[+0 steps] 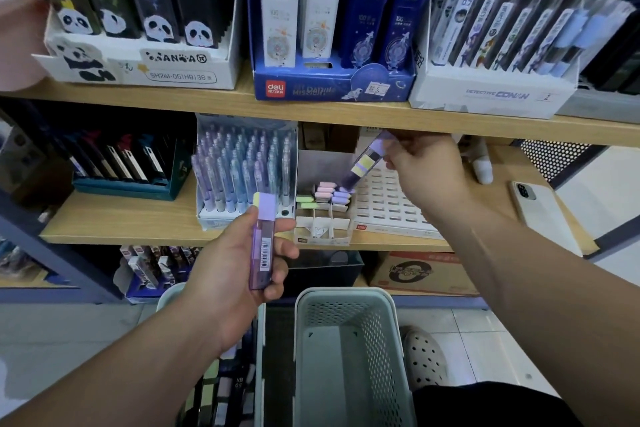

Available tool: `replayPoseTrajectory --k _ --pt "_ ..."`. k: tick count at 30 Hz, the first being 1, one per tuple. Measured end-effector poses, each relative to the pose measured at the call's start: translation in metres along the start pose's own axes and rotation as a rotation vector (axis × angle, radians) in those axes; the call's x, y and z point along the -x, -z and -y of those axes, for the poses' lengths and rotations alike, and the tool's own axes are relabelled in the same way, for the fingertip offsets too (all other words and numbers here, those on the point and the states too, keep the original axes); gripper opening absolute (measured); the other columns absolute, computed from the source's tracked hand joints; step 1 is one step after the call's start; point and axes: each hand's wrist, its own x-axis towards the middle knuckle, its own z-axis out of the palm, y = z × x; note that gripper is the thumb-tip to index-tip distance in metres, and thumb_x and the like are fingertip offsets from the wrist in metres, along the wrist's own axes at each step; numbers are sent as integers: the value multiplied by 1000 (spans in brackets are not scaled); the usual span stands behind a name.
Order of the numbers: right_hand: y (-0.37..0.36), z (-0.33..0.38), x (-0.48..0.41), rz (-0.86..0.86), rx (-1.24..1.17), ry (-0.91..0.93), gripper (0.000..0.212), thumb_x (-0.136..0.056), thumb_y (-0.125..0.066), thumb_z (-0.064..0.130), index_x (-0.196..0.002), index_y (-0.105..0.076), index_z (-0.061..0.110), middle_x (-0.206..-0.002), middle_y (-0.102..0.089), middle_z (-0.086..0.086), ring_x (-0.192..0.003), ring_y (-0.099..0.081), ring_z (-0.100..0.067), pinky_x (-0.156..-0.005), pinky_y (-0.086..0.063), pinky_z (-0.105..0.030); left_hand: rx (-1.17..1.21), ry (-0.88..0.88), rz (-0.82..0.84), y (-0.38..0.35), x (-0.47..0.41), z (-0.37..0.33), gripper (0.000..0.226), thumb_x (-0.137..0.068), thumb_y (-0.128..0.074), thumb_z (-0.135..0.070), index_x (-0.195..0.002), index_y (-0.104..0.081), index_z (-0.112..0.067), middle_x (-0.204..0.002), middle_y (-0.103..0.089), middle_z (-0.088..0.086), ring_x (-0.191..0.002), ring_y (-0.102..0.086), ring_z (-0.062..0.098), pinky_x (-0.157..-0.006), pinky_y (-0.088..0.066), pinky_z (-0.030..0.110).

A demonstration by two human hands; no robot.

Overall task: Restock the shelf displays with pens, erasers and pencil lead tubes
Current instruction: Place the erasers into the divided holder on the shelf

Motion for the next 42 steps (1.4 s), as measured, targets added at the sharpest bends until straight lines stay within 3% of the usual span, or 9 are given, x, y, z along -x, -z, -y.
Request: replayPoseTrajectory --k 6,11,19,22,28,33,36,39,42 --pt "-4 7 -1 -53 174 179 21 -96 -64 17 -78 -63 28 -71 -59 18 -66 -54 -4 -58 -34 -5 2 -22 -9 1 -3 1 54 -103 -37 -49 -114 -69 -6 -72 -61 10 -49 -41 16 -44 -29 25" --pt "-12 -9 3 93 263 280 15 -94 -65 12 -91 -79 17 -84 -75 7 -76 -66 -10 -73 -51 -28 -18 -28 -8 3 -3 1 54 -103 -37 -48 -114 -68 -6 -72 -62 10 -49 -42 16 -45 -30 26" --pt "-19 -25 3 408 526 343 21 -95 -66 31 -105 -79 18 -103 -74 -1 -96 -64 -21 -84 -51 -36 -28 -44 -6 6 -3 1 55 -103 -37 -49 -113 -69 -6 -76 -62 11 -50 -43 16 -46 -31 28" --pt "-17 -28 5 411 585 364 51 -71 -83 53 -110 -76 21 -109 -67 0 -104 -58 -20 -89 -47 -33 -24 -43 -11 7 -4 1 55 -102 -37 -48 -115 -68 -5 -75 -62 11 -50 -43 16 -46 -30 27" --pt "-19 -22 -11 404 536 243 110 -59 -94 47 -151 -38 24 -153 -43 0 -139 -38 -19 -102 -30 -20 -26 -41 -17 7 -3 1 55 -103 -37 -48 -115 -68 -5 -74 -62 11 -49 -43 16 -46 -31 27" --pt "-24 -27 -21 424 397 166 69 -77 -86 32 -140 -58 23 -131 -63 5 -115 -57 -9 -99 -45 -25 -28 -40 -25 9 -5 0 54 -103 -37 -48 -117 -67 -5 -74 -62 10 -50 -43 16 -46 -31 27" --pt "-25 -32 -25 403 325 151 45 -87 -78 23 -130 -66 25 -112 -67 10 -99 -60 -4 -82 -44 -14 -28 -40 -29 9 -6 -1 54 -103 -37 -48 -117 -68 -5 -74 -62 10 -50 -43 16 -46 -31 27" --pt "-29 -36 -25 383 276 139 48 -91 -74 21 -136 -60 25 -113 -67 7 -97 -60 -4 -81 -41 -7 -28 -42 -21 9 -7 -1 55 -103 -37 -48 -116 -67 -5 -74 -62 10 -50 -43 16 -46 -31 27" --pt "-30 -38 -24 388 269 166 46 -93 -70 18 -136 -59 28 -112 -64 6 -97 -60 -8 -88 -45 -19 -25 -41 -10 7 -7 0 54 -103 -37 -48 -116 -67 -5 -74 -62 10 -50 -43 16 -47 -30 28"
